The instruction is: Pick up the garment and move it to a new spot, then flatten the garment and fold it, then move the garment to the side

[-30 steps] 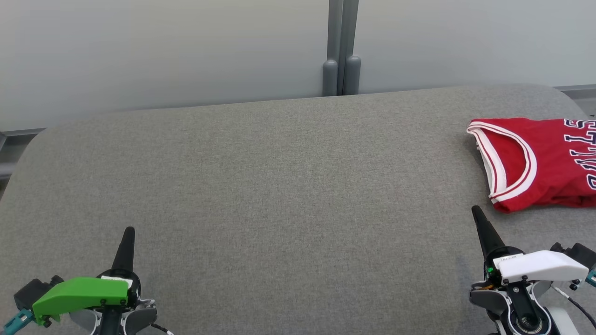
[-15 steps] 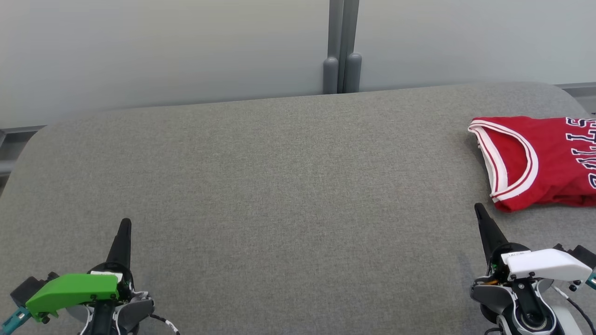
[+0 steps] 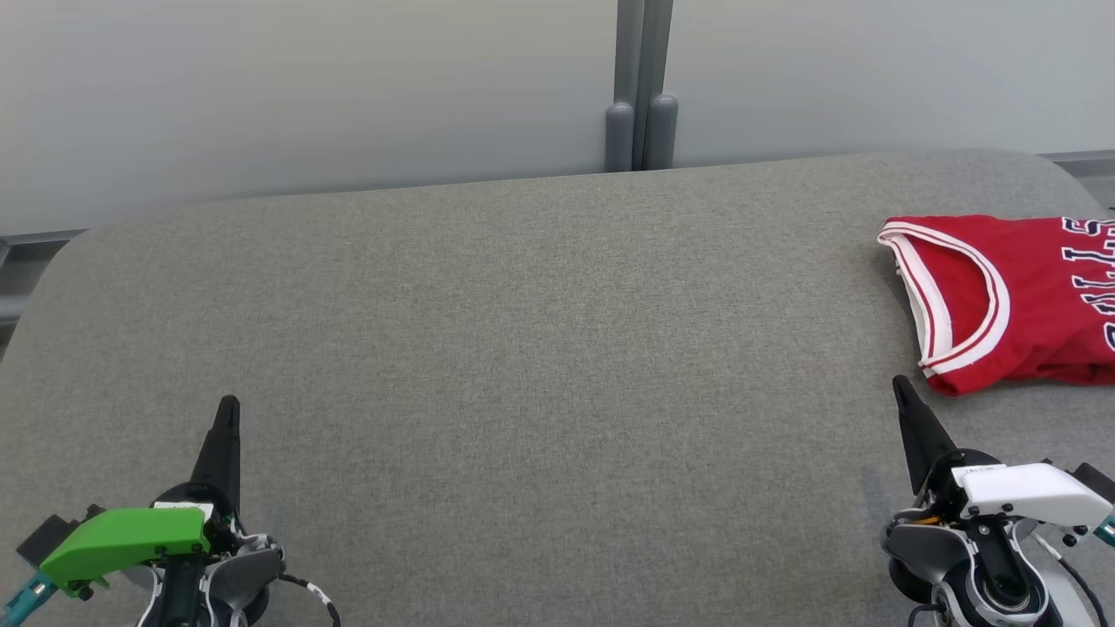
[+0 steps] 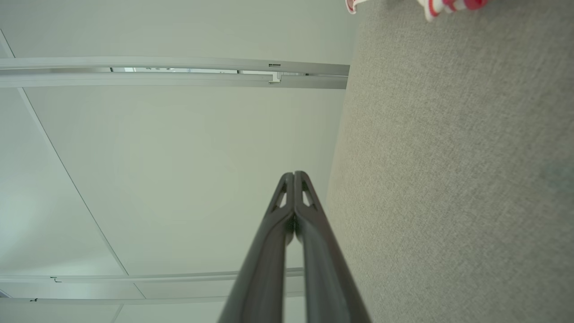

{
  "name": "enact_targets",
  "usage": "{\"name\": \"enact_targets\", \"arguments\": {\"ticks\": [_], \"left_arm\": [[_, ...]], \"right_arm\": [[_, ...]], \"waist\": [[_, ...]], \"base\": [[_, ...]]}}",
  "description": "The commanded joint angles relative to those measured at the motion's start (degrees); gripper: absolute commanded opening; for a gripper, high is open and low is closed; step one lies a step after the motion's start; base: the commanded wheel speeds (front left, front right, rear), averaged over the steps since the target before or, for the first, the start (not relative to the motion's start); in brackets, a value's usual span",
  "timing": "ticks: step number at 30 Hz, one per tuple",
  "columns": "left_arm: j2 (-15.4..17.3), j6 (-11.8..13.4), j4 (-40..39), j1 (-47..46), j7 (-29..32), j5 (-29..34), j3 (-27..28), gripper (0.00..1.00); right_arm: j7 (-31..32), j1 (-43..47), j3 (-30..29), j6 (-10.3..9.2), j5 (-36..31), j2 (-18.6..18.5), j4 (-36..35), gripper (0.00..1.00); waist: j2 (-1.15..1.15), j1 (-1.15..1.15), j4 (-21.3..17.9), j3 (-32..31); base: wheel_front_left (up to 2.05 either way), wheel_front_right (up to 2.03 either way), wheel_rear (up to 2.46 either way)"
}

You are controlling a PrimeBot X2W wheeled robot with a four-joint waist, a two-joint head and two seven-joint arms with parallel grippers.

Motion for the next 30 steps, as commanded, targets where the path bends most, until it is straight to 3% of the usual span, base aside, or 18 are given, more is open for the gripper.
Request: {"name": "enact_targets", "arguments": {"ticks": [1, 8, 30], "left_arm": [[0.01, -0.48, 0.15, -1.04, 0.3, -0.73, 0.3, 0.0], [-0.46, -1.18, 0.37, -1.5, 1.06, -2.73, 1.24, 0.0], [-0.52, -1.09, 0.34, -1.48, 1.09, -2.25, 1.3, 0.0]], "right_arm": [[0.15, -0.86, -0.17, 0.04, 0.81, -0.13, 0.14, 0.0], [0.56, -1.2, -0.5, 0.04, 3.5, -0.07, 0.6, 0.0], [0.65, -1.13, -0.77, 0.04, 2.99, 0.08, 0.58, 0.0]], "waist": [[0.0, 0.0, 0.01, 0.02], [0.0, 0.0, 0.05, 0.22], [0.0, 0.0, 0.05, 0.23]], "base": [[0.0, 0.0, 0.0], [0.0, 0.0, 0.0], [0.0, 0.0, 0.0]]}}
